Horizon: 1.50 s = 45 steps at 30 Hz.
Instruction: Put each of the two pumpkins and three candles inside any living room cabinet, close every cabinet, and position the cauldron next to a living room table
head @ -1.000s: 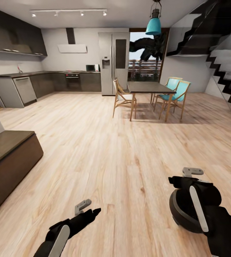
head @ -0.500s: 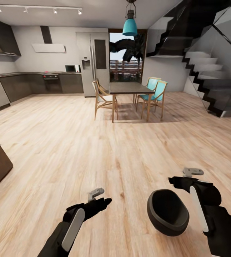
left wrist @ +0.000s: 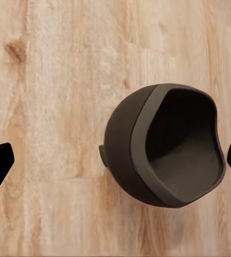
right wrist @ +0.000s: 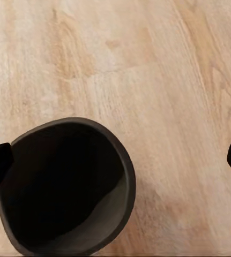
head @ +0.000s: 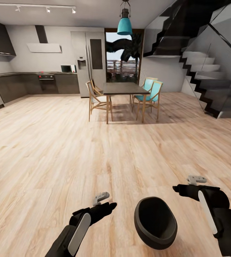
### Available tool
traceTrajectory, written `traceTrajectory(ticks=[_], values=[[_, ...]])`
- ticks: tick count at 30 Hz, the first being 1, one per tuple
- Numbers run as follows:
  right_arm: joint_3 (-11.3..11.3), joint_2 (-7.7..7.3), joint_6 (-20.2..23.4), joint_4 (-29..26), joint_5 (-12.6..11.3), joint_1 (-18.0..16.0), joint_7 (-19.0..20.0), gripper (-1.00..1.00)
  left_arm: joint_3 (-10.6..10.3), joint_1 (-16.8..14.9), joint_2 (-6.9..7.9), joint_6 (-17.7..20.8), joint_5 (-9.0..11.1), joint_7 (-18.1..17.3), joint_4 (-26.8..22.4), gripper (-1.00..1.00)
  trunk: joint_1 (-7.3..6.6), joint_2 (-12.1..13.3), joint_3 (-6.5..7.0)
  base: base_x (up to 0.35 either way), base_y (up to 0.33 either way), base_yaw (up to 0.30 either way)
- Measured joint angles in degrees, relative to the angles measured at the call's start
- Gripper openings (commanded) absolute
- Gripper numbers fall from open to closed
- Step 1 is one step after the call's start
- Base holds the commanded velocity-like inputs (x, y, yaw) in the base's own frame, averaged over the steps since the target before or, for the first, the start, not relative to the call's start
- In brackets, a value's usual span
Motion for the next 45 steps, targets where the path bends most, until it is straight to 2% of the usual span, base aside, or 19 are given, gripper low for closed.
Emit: traceTrajectory(ticks=[3,5,6,8,11,13,17,18,19,21,25,27,30,31,32,34,37,41,45], values=[[0.84,0.28,-0.37,1.94,0.12,-0.03,-0.09,1.0,-0.65,0.0,-0.18,-0.13,-0.06,0.3,0.52,1.0,0.0,0.0,0.0,0.175,-0.303,0.0],[2.41,0.37,-0.57,2.65,0.14,-0.1,-0.15,1.0,-1.08,0.0,-0.21,-0.19,-0.07,0.55,0.69,1.0,0.0,0.0,0.0,0.168,-0.293,-0.041],[4.4,0.58,-1.04,3.16,0.03,-0.15,-0.24,1.0,-1.35,0.0,-0.22,-0.22,-0.08,0.71,0.88,1.0,0.0,0.0,0.0,0.091,-0.158,-0.186],[6.5,1.95,-1.71,3.95,0.18,-0.29,-0.82,1.0,-1.49,-0.01,-0.22,-0.25,0.02,0.71,0.77,1.0,0.01,0.0,0.0,0.053,-0.091,-0.235],[7.53,3.62,-1.97,5.78,0.3,-0.55,-1.23,1.0,-1.15,-0.03,-0.11,1.04,0.76,0.62,-0.99,1.0,0.01,0.0,0.0,0.02,-0.035,-0.275],[7.88,4.19,-2.09,6.6,0.41,-0.77,-1.42,1.0,-1.32,-1.26,-0.14,6.66,1.96,4.35,-2.25,1.0,0.02,0.0,0.0,0.007,-0.012,-0.291],[8.02,4.5,-2.14,9.48,0.57,-1.47,-1.87,1.0,-2.45,-2.65,-0.49,8.76,3.39,13.2,-2.79,1.0,0.02,0.0,0.0,0.003,-0.005,-0.296],[8.11,4.83,-2.15,11.23,0.7,-2.57,-2.54,1.0,-2.87,-2.99,-0.6,8.81,4.35,15.39,-3.13,1.0,0.02,0.0,0.0,0.001,-0.002,-0.298],[8.24,5.16,-2.15,12.12,0.76,-3.26,-3.05,1.0,-3.04,-3.2,-0.65,8.85,5.01,16.29,-3.34,1.0,0.02,0.0,0.0,0.001,-0.001,-0.299],[8.98,6.9,-2.16,14.64,0.87,-5.16,-5.49,1.0,-3.47,-4.17,-0.73,9.33,7.8,18.67,-4.23,1.0,0.02,0.0,0.0,0.0,-0.001,-0.271],[10.05,8.83,-2.23,16.17,0.91,-6.31,-7.85,1.0,-3.72,-5.48,-0.75,13.74,12.32,21.43,-5.85,1.0,0.67,-1.19,-0.53,0.0,0.0,-0.103],[10.55,9.35,-2.17,16.36,0.97,-6.71,-8.19,1.0,-3.81,-8.12,-0.78,15.42,14.31,21.58,-4.45,1.0,1.11,-1.99,-0.89,0.0,0.0,-0.034],[10.72,9.64,-2.09,17.18,0.93,-8.92,-8.42,1.0,-5.17,-15.49,-0.82,18.9,16.38,21.15,2.04,1.0,1.77,-3.19,-1.42,0.0,0.0,-0.016],[10.78,9.75,-2.09,18.84,0.94,-10.15,-8.51,1.0,-6.13,-19.2,-0.88,20.05,16.99,21.0,5.74,1.0,1.99,-3.59,-1.6,0.0,0.0,-0.009],[10.84,9.81,-2.1,19.95,0.99,-10.69,-8.61,1.0,-6.67,-20.83,-0.93,20.44,17.24,20.95,7.35,1.0,2.21,-4.0,-1.79,0.0,0.0,-0.005],[11.17,10.97,-2.2,23.22,0.94,-11.9,-10.37,1.0,-9.62,-24.12,-1.13,19.27,17.79,21.14,11.61,1.0,2.65,-4.8,-2.15,0.0,0.0,-0.003],[11.4,12.98,-3.17,24.64,0.91,-12.34,-13.05,1.0,-13.2,-24.36,-1.16,14.99,17.94,21.8,14.37,1.0,3.31,-6.0,-2.69,0.0,0.0,-0.002],[11.65,14.24,-5.11,25.71,0.9,-12.42,-14.52,1.0,-17.42,-23.98,-1.27,10.97,18.12,21.57,19.52,1.0,4.19,-7.6,-3.41,0.0,0.0,0.0],[14.2,14.93,-6.1,28.46,0.87,-12.63,-15.0,1.0,-18.85,-23.92,-1.31,6.54,18.29,21.06,22.32,1.0,5.07,-9.21,-4.13,0.0,0.0,-0.141]])
